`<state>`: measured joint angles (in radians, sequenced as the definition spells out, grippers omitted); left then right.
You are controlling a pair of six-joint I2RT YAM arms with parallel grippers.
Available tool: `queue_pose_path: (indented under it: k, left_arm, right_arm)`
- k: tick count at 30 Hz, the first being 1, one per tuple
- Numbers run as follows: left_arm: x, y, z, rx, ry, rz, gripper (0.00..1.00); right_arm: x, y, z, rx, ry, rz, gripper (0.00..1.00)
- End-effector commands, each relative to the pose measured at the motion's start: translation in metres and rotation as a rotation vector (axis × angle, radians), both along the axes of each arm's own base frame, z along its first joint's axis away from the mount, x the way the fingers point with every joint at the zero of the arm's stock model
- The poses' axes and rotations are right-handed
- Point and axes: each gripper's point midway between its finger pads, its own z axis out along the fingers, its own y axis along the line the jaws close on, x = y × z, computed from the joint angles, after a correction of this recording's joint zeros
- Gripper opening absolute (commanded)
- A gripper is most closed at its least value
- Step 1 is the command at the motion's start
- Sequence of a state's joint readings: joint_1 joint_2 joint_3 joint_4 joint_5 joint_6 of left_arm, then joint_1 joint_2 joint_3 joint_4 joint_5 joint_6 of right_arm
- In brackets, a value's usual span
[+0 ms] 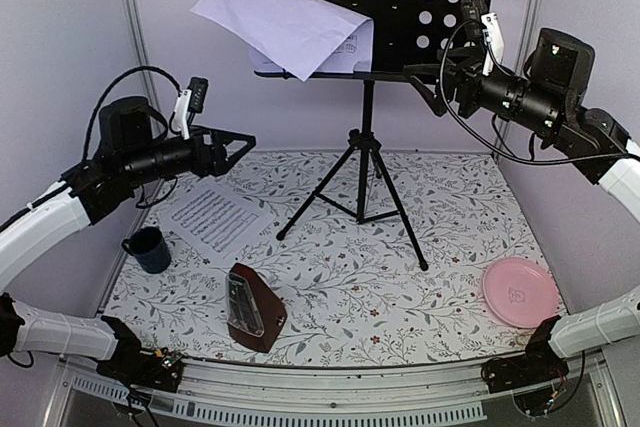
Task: Set up the instrument practice props
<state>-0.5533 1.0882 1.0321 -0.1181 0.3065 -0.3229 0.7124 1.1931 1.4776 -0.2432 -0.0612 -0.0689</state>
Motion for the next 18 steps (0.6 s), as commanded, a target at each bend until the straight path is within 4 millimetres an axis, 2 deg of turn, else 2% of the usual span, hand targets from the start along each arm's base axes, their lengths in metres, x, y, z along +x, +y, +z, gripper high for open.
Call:
queue_pose_path:
  k: [1, 5, 11, 18]
  left_arm:
    - [-0.014, -0.001, 0.07, -0.083, -0.155, -0.051, 0.83]
    - [-0.023, -0.007, 0.113, -0.127, -0.24, -0.093, 0.78]
    - [-0.022, -0.029, 0.19, -0.193, -0.39, -0.156, 0.75]
    - [0.003, -0.067, 0.24, -0.231, -0.495, -0.214, 0.72]
  right_arm:
    - [-0.006, 0.005, -0.009, -0.003, 0.034, 0.048, 0.98]
    - [-0.009, 0.006, -0.007, 0.008, 0.028, 0.064, 0.98]
    - [-0.01, 0.01, -0.013, 0.008, 0.038, 0.089, 0.97]
    - [-0.014, 0.006, -0.011, 0.021, 0.033, 0.086, 0.97]
